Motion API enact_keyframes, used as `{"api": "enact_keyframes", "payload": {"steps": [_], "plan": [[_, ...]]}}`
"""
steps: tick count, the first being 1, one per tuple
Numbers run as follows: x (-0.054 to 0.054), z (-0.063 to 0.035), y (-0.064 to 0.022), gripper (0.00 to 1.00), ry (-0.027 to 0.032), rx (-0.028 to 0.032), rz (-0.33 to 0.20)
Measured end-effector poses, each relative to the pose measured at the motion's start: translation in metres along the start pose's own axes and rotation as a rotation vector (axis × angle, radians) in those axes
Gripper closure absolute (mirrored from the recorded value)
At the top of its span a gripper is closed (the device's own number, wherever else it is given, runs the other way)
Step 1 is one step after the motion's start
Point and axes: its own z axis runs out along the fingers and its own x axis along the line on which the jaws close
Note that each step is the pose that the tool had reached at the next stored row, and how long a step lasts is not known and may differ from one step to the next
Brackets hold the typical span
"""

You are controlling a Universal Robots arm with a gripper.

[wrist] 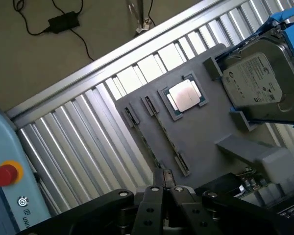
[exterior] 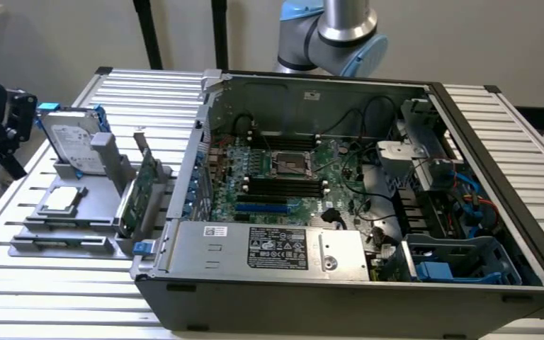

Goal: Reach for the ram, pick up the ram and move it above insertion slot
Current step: 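Pick up the ram and move it above insertion slot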

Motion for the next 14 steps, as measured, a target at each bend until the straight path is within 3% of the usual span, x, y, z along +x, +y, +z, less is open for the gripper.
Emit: {"api": "enact_keyframes", "payload": {"steps": [14], "plan": [[0.0000, 0.0000, 0.0000, 0.89, 0.0011, 0.0059, -0.255]]}}
